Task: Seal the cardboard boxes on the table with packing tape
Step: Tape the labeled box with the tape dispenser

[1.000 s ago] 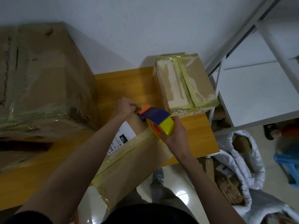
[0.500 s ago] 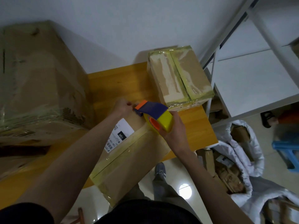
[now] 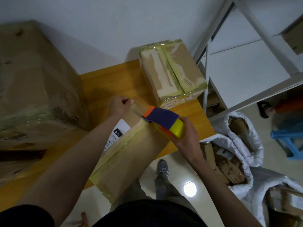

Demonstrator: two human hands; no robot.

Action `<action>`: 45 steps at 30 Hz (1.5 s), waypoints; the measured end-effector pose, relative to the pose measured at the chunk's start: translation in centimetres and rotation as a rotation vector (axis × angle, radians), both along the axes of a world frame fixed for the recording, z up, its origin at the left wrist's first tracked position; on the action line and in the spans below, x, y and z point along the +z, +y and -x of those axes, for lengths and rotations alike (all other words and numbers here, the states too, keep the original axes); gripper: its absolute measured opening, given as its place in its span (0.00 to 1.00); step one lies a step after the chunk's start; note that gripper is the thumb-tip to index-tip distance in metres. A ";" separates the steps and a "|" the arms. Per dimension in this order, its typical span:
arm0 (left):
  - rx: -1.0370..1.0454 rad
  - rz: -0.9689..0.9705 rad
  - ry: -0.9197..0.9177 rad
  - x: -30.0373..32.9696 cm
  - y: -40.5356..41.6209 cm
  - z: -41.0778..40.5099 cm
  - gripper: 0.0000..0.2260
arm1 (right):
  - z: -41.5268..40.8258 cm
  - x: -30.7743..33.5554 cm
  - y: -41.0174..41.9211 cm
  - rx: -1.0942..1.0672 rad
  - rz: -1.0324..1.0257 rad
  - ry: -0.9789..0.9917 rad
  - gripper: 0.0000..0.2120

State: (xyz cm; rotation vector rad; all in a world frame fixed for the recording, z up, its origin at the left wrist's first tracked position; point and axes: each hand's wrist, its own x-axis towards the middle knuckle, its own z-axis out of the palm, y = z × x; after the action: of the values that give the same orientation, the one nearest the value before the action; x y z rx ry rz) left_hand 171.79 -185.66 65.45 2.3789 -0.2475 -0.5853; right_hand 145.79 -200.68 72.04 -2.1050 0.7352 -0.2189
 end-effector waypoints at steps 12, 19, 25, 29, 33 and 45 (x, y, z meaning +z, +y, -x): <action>-0.776 -0.220 -0.539 -2.0 4.2 5.0 0.29 | -0.4 -0.9 0.4 0.020 0.068 -0.007 0.30; -0.755 -0.310 -0.574 -2.4 4.1 5.2 0.30 | 0.9 0.1 0.6 0.044 0.051 0.015 0.30; -0.756 -0.333 -0.565 -2.3 4.0 5.4 0.30 | 6.6 2.9 -0.4 -0.111 0.000 0.059 0.33; -0.757 -0.322 -0.547 -2.4 4.0 5.4 0.30 | 9.2 3.6 -0.4 -0.153 -0.024 0.099 0.33; -0.791 -0.331 -0.510 -2.3 3.9 5.2 0.30 | 9.4 3.1 -0.1 -0.140 -0.022 0.119 0.33; -0.809 -0.314 -0.490 -2.2 3.8 5.1 0.32 | 9.8 1.3 -0.1 -0.079 0.090 0.223 0.30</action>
State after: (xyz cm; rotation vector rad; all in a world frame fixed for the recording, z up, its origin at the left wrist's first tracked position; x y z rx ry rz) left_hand 166.67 -181.82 63.24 2.6440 -1.4686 -0.3853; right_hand 136.03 -200.80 73.33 -2.2111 0.9567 -0.0611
